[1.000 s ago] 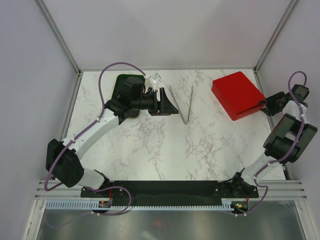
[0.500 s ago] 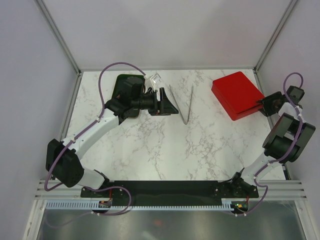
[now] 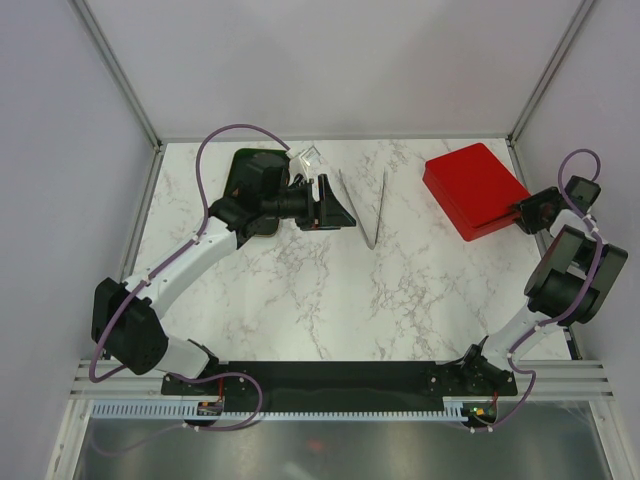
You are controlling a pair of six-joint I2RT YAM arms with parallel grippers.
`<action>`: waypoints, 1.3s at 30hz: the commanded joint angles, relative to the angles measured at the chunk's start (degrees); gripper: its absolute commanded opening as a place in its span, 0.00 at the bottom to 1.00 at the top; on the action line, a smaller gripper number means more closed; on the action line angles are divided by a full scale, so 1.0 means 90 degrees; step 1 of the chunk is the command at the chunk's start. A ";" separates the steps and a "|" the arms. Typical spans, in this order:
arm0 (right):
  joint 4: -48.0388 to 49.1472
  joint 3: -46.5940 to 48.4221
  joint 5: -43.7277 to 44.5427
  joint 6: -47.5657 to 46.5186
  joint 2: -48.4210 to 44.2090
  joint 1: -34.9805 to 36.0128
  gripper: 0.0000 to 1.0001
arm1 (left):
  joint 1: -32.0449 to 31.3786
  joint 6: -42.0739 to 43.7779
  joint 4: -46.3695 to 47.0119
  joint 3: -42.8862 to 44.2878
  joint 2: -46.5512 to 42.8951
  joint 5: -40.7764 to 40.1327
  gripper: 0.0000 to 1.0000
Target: Pack the chocolate
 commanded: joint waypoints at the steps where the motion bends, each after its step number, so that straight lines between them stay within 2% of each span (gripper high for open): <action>1: 0.0268 -0.0101 0.0313 -0.0043 0.0028 -0.0009 0.47 | 0.0036 0.0097 0.0056 0.0062 -0.0173 0.0035 0.74; 3: 0.0288 -0.0150 0.0371 -0.0043 0.0008 -0.0009 0.37 | 0.0036 0.0097 0.0056 0.0062 -0.0173 0.0035 0.74; 8: 0.0278 -0.0121 0.0401 -0.0082 0.0018 -0.0009 0.20 | 0.0055 0.0097 0.0066 0.0053 -0.0173 0.0016 0.74; 12: 0.0112 -0.0082 0.0557 -0.0199 -0.0002 -0.0009 0.13 | 0.0046 0.0078 0.0066 0.0052 -0.0163 0.0016 0.74; 19: 0.0132 -0.0413 0.0664 -0.0336 0.0057 0.0001 0.12 | 0.0055 0.0058 0.0076 0.0043 -0.0153 0.0036 0.74; 22: 0.0093 -0.0590 0.0811 -0.0434 0.0008 -0.0019 0.18 | 0.0055 0.0058 0.0085 0.0043 -0.0143 0.0035 0.74; 23: 0.0064 -0.0609 0.0811 -0.0443 0.0017 -0.0028 0.23 | 0.0055 0.0049 0.0085 0.0033 -0.0143 0.0036 0.74; 30: -0.0064 -0.0619 0.0938 -0.0609 0.0056 -0.0038 0.35 | 0.0065 0.0048 0.0085 0.0033 -0.0134 0.0045 0.74; 36: 0.0346 -0.0882 0.0870 -0.0473 0.0213 -0.0028 0.29 | 0.0065 0.0039 0.0105 0.0013 -0.0153 0.0026 0.74; 39: 0.0600 -0.1088 0.0860 -0.0356 0.0291 -0.0038 0.19 | 0.0065 0.0039 0.0105 0.0013 -0.0143 0.0016 0.74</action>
